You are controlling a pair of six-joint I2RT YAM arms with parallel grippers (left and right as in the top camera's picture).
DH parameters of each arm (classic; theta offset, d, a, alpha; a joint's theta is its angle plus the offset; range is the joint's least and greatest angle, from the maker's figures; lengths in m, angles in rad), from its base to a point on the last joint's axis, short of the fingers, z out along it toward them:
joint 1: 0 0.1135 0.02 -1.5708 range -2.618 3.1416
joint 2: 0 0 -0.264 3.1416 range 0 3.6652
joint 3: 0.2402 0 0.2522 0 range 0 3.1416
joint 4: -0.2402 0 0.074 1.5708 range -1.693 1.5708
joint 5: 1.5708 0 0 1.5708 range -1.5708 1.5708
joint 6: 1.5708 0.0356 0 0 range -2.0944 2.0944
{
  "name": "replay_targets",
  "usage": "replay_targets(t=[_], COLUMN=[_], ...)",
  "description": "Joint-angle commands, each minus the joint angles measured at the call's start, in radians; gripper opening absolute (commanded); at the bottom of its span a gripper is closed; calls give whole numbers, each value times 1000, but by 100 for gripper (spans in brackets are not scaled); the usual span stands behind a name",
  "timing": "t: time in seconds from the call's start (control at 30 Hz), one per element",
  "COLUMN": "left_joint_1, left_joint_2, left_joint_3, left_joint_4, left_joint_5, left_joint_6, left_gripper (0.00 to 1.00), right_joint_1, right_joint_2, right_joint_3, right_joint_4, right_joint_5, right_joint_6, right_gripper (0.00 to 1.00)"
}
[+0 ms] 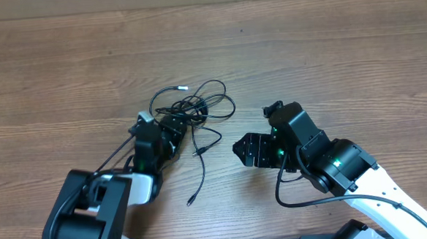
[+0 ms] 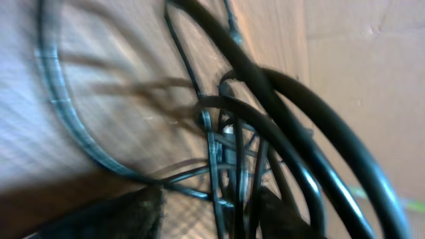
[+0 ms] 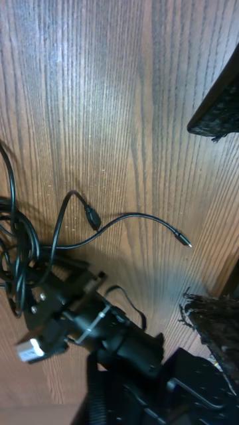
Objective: Untangle cables
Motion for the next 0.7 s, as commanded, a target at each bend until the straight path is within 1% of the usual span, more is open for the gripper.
replay_targets(t=[0.0, 0.03, 0.13, 0.2, 0.27, 0.3, 0.37, 0.4, 0.43, 0.47, 0.5, 0.53, 0.6, 0.67], left_joint_1=[-20, -20, -6, 27, 77, 115, 154, 192, 221, 235, 240, 241, 241, 241], left_joint_2=[33, 33, 32, 23, 4, -10, -25, -40, -50, -56, -56, -56, -56, -56], left_joint_3=[99, 114, 149, 151, 151, 151, 151, 151, 151, 151, 151, 151, 151, 151], left_joint_4=[33, 35, 44, 54, 52, 44, 18, -9, -16, -19, -19, -25, -71, -127], left_joint_5=[72, 86, 135, 234, 365, 454, 549, 652, 745, 808, 837, 856, 877, 883], left_joint_6=[21, 32, 37, 37, 36, 23, -13, -55, -61, -61, -61, -63, -84, -82], left_gripper=[7, 4, 4, 4, 4, 4, 4, 4, 4, 4, 4, 4, 4, 4], right_joint_1=[4, 4, 4, 4, 4, 4, 4, 4, 4, 4, 4, 4, 4, 4], right_joint_2=[-2, -2, -2, -2, -2, -2, 3, 8, 27, 50, 68, 87, 143, 191], right_joint_3=[21, 21, 21, 21, 21, 21, 21, 21, 21, 21, 21, 21, 21, 21], right_joint_4=[11, 10, 10, 10, 10, 11, 15, 22, 59, 101, 133, 167, 268, 336], right_joint_5=[9, 9, 9, 8, 8, 9, 33, 55, 71, 67, 51, 17, -164, -280], right_joint_6=[1, 0, 0, 0, 0, 0, 0, -10, -98, -185, -237, -291, -443, -530], right_gripper=[76, 75, 76, 76, 76, 76, 76, 75, 75, 75, 75, 75, 70, 67])
